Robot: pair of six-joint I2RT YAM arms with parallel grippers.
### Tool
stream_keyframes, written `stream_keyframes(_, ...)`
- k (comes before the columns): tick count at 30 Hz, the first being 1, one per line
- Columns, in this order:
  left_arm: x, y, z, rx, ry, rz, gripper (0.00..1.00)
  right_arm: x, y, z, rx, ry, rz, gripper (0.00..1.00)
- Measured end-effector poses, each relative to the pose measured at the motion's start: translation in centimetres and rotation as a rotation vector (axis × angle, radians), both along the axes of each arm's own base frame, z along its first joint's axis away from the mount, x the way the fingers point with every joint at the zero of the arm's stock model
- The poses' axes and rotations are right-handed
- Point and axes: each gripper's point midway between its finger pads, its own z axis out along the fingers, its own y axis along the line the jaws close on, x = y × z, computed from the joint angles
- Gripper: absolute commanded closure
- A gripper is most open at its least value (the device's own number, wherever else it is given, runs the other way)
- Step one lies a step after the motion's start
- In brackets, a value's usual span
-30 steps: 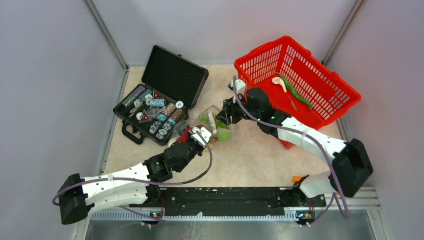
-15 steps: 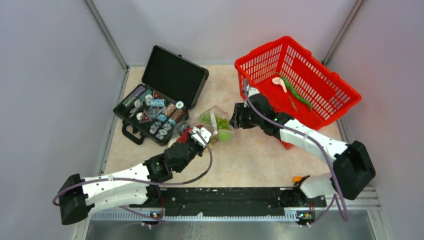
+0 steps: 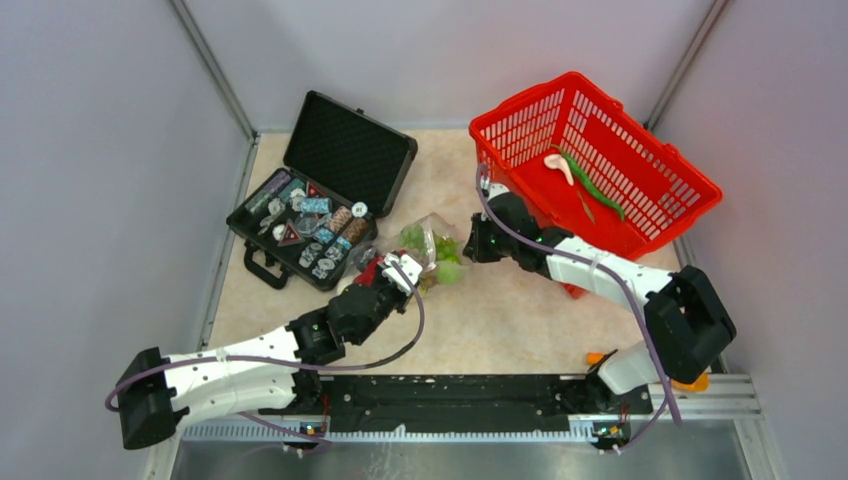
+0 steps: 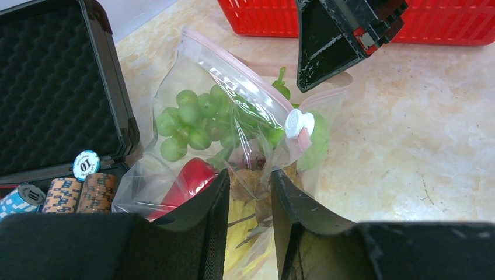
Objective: Place the food in the zip-top bag and seal the zipper
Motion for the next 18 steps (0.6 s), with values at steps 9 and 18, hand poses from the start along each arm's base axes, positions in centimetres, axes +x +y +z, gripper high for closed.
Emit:
stream_keyframes(9,-0.9,0.7,1.7,-0.078,0.006,-0.012,0.24,0.4,-0.3,0.4,-0.074,-0.101,0.114,1.0)
stream_keyframes(18,-4.5,3.2,11.5,-0.354,-0.068,-0.126,0.02,0.3,-1.7,10.6,-0.035,-0.548,0.224,1.0)
